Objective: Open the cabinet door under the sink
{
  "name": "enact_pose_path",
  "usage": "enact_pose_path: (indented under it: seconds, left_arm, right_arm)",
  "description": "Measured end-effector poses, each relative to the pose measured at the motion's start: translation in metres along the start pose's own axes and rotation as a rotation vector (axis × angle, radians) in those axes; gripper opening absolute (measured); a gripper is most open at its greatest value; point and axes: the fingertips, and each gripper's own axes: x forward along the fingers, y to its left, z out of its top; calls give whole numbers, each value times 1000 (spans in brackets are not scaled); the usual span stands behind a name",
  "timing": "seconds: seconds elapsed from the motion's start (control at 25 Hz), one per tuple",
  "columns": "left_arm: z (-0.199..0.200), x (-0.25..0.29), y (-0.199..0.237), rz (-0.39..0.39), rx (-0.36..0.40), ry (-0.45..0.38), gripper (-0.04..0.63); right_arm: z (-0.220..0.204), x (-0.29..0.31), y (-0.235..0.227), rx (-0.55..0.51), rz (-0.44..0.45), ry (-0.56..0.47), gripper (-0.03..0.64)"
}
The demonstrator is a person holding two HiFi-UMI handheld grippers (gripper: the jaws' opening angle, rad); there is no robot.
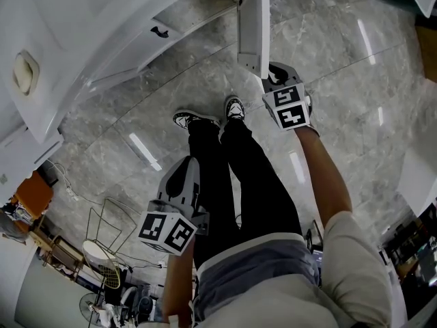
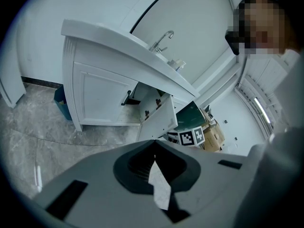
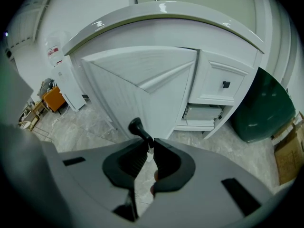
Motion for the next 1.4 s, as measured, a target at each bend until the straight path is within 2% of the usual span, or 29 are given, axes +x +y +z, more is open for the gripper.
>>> enact_pose_path:
  seconds: [0.12, 0.28, 0.48, 0.76, 1.4]
  left_arm:
    - [0, 2, -5, -10, 3, 3, 0]
    - [-1, 3, -6, -13, -2, 9, 0]
    - [-1, 6, -13, -8, 77, 26, 0]
    - [-3, 12, -17, -37, 9, 23, 0]
    - [-1, 22, -22, -56, -11, 46, 0]
  right_arm:
    - [-2, -2, -4, -21, -1, 3, 48]
    - [-7, -6, -12, 7, -19, 0, 44]
    - [-8, -8, -18, -16, -6, 12, 44]
    - [-17, -15, -33, -17, -1, 14, 41]
    - [-24, -31, -79, -142, 75, -47, 43]
